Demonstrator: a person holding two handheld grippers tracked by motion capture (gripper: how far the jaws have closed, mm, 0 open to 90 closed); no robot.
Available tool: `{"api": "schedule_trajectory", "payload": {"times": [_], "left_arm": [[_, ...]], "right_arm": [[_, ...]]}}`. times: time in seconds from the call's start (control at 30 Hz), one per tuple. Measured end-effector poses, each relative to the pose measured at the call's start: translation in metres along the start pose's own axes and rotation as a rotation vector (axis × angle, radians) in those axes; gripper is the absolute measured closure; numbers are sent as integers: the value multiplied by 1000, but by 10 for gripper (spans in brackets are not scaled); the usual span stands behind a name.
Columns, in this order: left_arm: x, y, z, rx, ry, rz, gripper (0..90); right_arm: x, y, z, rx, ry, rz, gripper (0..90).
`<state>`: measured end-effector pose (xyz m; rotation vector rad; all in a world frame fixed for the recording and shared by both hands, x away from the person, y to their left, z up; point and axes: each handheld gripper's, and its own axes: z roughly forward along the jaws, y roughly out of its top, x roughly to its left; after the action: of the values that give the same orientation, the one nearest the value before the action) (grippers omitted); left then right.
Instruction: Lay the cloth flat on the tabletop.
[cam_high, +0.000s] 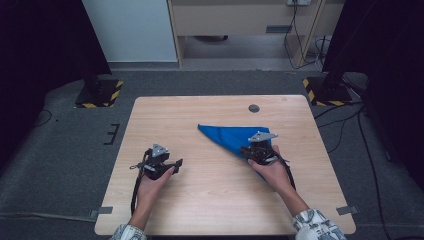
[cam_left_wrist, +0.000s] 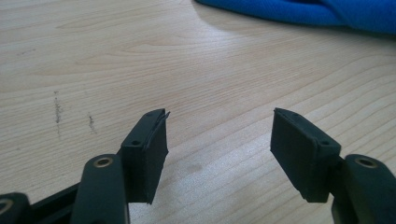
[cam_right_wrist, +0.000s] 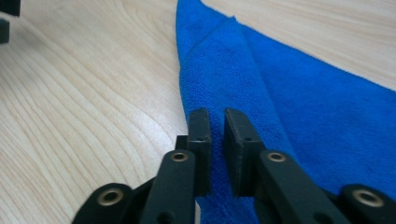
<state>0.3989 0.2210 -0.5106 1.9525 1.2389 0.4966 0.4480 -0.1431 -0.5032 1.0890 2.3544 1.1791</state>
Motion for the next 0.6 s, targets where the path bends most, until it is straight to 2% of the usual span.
{"api": "schedule_trajectory", "payload": {"times": [0.07, 0.2, 0.37, 0.47, 0.6], "left_arm": [[0, 0, 0, -2, -1, 1, 357], [0, 0, 0, -2, -2, 1, 358], [0, 0, -1, -9, 4, -2, 358], [1, 0, -1, -8, 3, -5, 359], [1, 0, -1, -7, -1, -3, 359]], "right_arm": [[1, -1, 2, 7, 6, -7, 856], [4, 1, 0, -6, 13, -15, 874], [2, 6, -7, -44, 48, 33, 863], [3, 9, -11, -65, 70, 42, 833], [4, 5, -6, -21, 62, 23, 875]]}}
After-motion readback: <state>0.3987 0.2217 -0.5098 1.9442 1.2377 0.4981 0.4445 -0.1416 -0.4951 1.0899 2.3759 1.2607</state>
